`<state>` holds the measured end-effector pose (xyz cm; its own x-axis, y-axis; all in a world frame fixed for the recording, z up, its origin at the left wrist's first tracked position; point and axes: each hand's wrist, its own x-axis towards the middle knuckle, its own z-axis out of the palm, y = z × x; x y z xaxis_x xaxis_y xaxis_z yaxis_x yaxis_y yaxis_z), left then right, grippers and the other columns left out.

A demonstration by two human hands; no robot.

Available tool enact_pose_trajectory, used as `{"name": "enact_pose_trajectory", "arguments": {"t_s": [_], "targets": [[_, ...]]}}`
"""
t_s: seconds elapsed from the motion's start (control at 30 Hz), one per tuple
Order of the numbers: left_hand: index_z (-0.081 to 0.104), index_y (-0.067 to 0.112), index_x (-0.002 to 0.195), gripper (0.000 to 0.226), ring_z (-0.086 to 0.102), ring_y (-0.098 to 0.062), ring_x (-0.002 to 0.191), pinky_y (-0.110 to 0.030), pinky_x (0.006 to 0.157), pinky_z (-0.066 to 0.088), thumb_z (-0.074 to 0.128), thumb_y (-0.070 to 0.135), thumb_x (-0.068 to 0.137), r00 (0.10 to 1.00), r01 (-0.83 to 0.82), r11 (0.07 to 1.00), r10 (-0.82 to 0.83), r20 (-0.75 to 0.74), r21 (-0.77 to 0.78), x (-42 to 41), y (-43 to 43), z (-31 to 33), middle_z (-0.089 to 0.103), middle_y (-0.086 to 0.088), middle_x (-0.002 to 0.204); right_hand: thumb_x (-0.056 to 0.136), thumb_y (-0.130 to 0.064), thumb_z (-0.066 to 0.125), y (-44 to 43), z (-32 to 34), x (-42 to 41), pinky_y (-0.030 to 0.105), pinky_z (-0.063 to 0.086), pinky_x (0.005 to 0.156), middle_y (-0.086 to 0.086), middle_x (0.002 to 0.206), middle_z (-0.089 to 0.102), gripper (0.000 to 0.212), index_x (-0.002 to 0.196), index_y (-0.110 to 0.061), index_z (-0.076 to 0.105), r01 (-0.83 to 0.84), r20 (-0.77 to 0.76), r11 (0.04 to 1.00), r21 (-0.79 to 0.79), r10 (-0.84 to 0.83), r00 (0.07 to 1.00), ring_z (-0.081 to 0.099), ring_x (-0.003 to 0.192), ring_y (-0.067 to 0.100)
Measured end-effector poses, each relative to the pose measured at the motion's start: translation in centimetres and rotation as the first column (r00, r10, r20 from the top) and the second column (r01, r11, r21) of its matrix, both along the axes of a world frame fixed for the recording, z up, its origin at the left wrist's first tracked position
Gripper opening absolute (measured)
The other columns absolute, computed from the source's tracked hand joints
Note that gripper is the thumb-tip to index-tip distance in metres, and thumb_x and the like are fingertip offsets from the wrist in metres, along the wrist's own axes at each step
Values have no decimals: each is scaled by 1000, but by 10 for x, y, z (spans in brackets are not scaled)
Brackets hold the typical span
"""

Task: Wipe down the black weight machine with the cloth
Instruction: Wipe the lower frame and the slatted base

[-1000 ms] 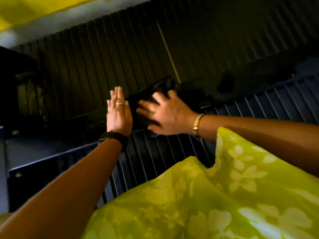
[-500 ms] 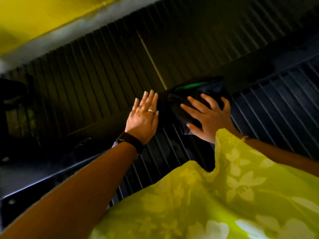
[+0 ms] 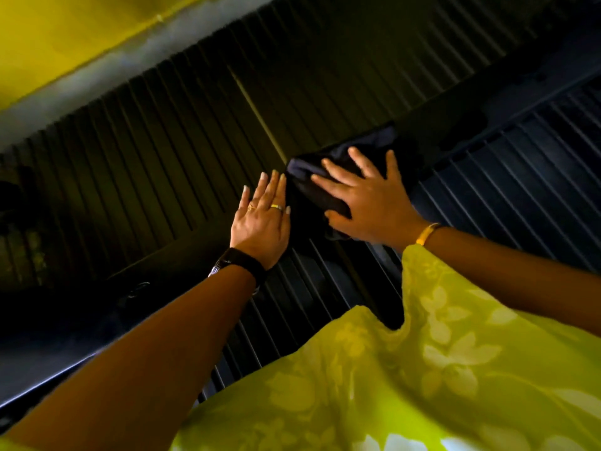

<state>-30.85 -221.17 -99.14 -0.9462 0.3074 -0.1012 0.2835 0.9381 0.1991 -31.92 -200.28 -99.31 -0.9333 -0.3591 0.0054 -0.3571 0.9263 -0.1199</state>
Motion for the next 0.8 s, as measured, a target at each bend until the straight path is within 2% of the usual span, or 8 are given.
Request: {"name": "enact_pose_trajectory", "arguments": {"t_s": [0.13, 0.27, 0.4, 0.47, 0.57, 0.67, 0.73, 0.8], "targets": [[24, 10, 153, 69, 11, -22, 149, -36, 118, -1, 8, 41, 93, 1000, -8, 1000, 8, 8, 2, 1, 1, -2, 22, -7, 160, 74, -58, 33, 21, 0, -19, 73, 9, 105, -6, 154, 36, 73, 142, -35, 45, 194, 9, 981, -7, -194, 981, 24, 144, 35], [30, 6, 150, 64, 19, -27, 147, -38, 118, 6, 16, 36, 95, 1000, -10, 999, 10, -1, 50, 0, 0, -2, 30, -12, 156, 77, -51, 35, 0, -7, -19, 76, 12, 102, 1, 153, 38, 71, 143, -28, 45, 279, -57, 960, 27, -277, 959, 26, 141, 44], [41, 0, 144, 56, 34, -35, 141, -46, 116, 22, 30, 28, 96, 1000, 11, 996, -9, -21, 86, -4, -3, -2, 42, -18, 148, 82, -41, 42, -2, -8, -22, 77, 14, 101, 1, 152, 40, 63, 144, -27, 45, 253, -91, 967, 39, -249, 964, 27, 141, 43], [42, 0, 143, 55, 35, -34, 140, -47, 116, 24, 32, 26, 96, 1000, 24, 994, -25, 7, 103, -3, -2, -2, 42, -19, 148, 84, -40, 43, 1, -5, -22, 76, 15, 102, 1, 152, 39, 61, 144, -28, 44, 216, -73, 975, 44, -212, 975, 26, 142, 42], [38, 2, 146, 57, 33, -30, 142, -43, 117, 20, 28, 29, 97, 998, 51, 997, -53, 27, 63, -6, -4, -4, 38, -15, 151, 87, -42, 42, 2, -7, -23, 76, 15, 104, 0, 153, 37, 59, 144, -29, 43, 202, -62, 976, 79, -198, 978, 25, 143, 40], [31, 5, 150, 60, 28, -27, 145, -38, 117, 13, 23, 32, 97, 997, 55, 998, -56, 54, 17, -9, -7, -4, 31, -12, 156, 88, -56, 32, -13, -2, -27, 73, 12, 106, 2, 156, 31, 64, 146, -29, 39, 376, -18, 923, 82, -376, 926, 20, 144, 40], [27, 4, 151, 64, 23, -26, 146, -36, 118, 7, 17, 36, 96, 995, 61, 997, -65, 78, 50, -11, -8, -3, 27, -12, 157, 86, -66, 26, -36, 1, -22, 72, 10, 105, 4, 158, 26, 74, 149, -27, 34, 494, 19, 865, 89, -497, 867, 17, 144, 43], [25, 2, 151, 67, 17, -27, 148, -35, 117, 2, 14, 38, 95, 994, 6, 992, -21, 111, 126, -11, -11, 2, 23, -14, 158, 85, -63, 27, -65, 1, -5, 72, 12, 105, 4, 157, 30, 74, 149, -27, 35, 457, 46, 884, 96, -463, 885, 20, 142, 45]]}}
